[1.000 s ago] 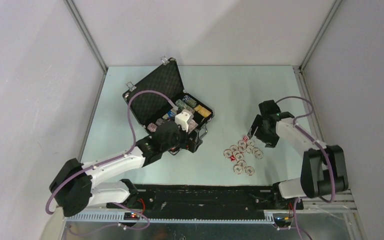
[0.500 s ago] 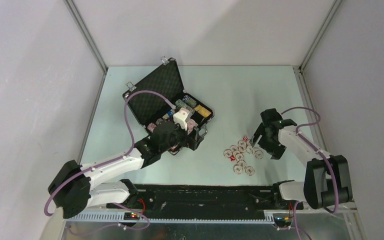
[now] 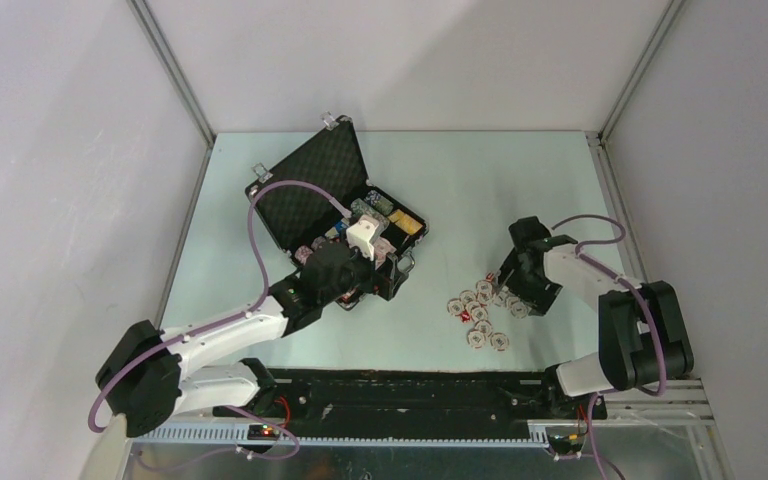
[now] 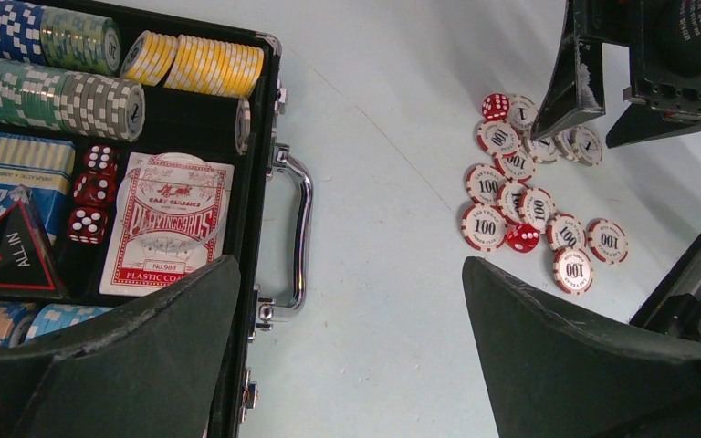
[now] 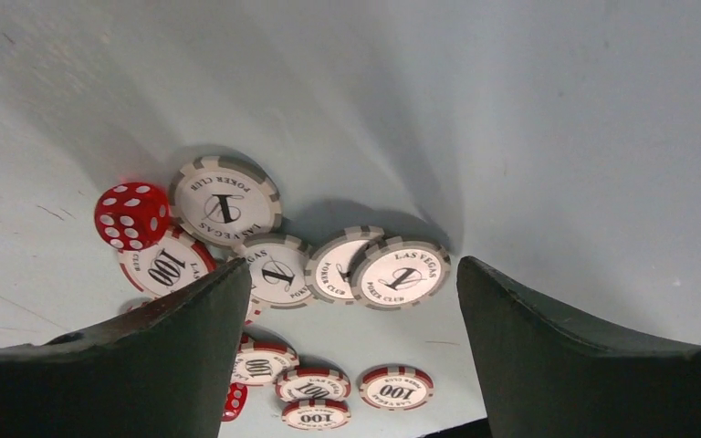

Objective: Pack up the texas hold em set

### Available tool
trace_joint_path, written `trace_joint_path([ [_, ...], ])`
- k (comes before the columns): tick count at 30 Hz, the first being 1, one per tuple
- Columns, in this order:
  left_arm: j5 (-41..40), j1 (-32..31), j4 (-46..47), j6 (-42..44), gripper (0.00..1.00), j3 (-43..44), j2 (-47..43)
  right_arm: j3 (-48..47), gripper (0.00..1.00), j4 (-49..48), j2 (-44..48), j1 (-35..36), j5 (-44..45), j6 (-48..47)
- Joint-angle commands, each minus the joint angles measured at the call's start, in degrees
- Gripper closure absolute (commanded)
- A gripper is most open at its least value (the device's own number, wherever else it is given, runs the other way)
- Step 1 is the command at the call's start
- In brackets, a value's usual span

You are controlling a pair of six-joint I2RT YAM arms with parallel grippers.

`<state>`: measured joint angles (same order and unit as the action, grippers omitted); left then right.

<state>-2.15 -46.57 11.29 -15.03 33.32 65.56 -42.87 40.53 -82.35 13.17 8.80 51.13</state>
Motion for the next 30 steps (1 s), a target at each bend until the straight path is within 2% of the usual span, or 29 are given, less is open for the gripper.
trace_joint_path([
  [1, 0.4, 0.3, 1.4, 0.3, 0.00, 0.0, -2.1, -0.1, 0.18, -1.6, -2.7, 0.4, 2.9, 1.0],
  [3, 0.4, 0.3, 1.3, 0.3, 0.00, -0.1, -2.2, -0.1, 0.24, -1.4, -3.7, 0.4, 2.9, 0.9],
  [12, 0.5, 0.3, 1.0, 0.4, 0.00, 0.0, -2.1, -0.1, 0.27, 1.3, -1.1, 0.9, 3.6, 1.5],
  [15, 0.5, 0.3, 0.9, 0.4, 0.00, 0.1, -1.9, -0.1, 0.30, 1.8, 0.2, 0.8, 3.7, 1.8],
  [18, 0.5, 0.3, 0.8, 0.5, 0.00, 0.2, -1.8, -0.1, 0.38, 1.4, 0.0, 1.0, 3.2, 2.3],
  [22, 0.1, 0.2, 0.4, 0.8, 0.00, 0.2, -1.8, -0.1, 0.41, 0.7, -1.7, 1.6, 2.7, 3.2],
  [27, -0.1, 0.3, 0.1, 0.9, 0.00, 0.3, -1.7, -0.1, 0.39, 0.7, -2.5, 2.3, 2.9, 4.0],
  [30, -0.1, 0.3, 0.1, 1.0, 0.00, 0.3, -1.7, -0.1, 0.26, 1.2, -2.1, 2.5, 2.5, 3.9],
])
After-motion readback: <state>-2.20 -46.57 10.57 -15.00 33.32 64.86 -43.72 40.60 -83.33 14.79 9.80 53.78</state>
